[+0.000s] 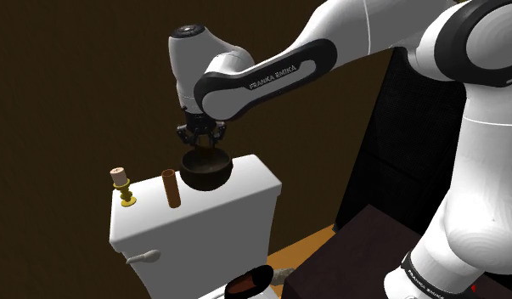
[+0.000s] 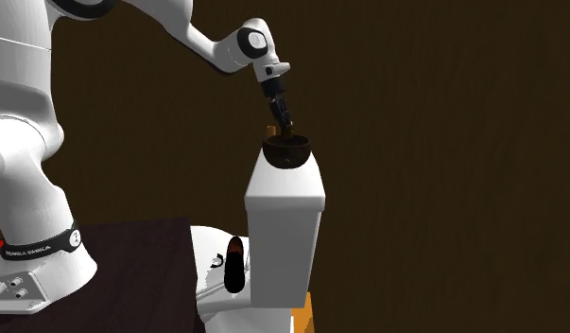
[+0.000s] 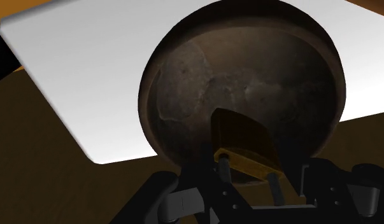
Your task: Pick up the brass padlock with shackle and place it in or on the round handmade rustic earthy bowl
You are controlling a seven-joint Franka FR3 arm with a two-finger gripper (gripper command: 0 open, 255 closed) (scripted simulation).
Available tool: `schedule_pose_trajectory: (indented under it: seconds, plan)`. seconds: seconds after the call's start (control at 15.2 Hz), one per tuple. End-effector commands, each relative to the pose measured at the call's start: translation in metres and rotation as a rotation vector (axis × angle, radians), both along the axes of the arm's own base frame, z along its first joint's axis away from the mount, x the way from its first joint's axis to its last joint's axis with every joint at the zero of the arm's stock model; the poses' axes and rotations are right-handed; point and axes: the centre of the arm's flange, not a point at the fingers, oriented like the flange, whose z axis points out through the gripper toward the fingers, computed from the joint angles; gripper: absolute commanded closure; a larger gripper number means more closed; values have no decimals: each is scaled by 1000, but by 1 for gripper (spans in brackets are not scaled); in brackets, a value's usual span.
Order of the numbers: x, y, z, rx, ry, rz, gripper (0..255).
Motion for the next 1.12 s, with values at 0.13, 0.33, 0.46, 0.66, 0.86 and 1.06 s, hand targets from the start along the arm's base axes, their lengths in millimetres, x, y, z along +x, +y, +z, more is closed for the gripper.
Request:
schedule_pose_trajectory:
  seconds: [0.13, 0.33, 0.46, 0.66, 0.86, 1.06]
  plan:
    - [0, 0, -1, 0, 0, 0, 255]
    - [0, 0, -1, 0, 0, 0, 255]
    - [0, 0, -1, 0, 0, 0, 0]
    - [0, 0, -1, 0, 0, 0, 0]
    - [-7, 4, 24, 0, 0, 0, 0]
    - [-14, 8, 47, 0, 0, 0, 0]
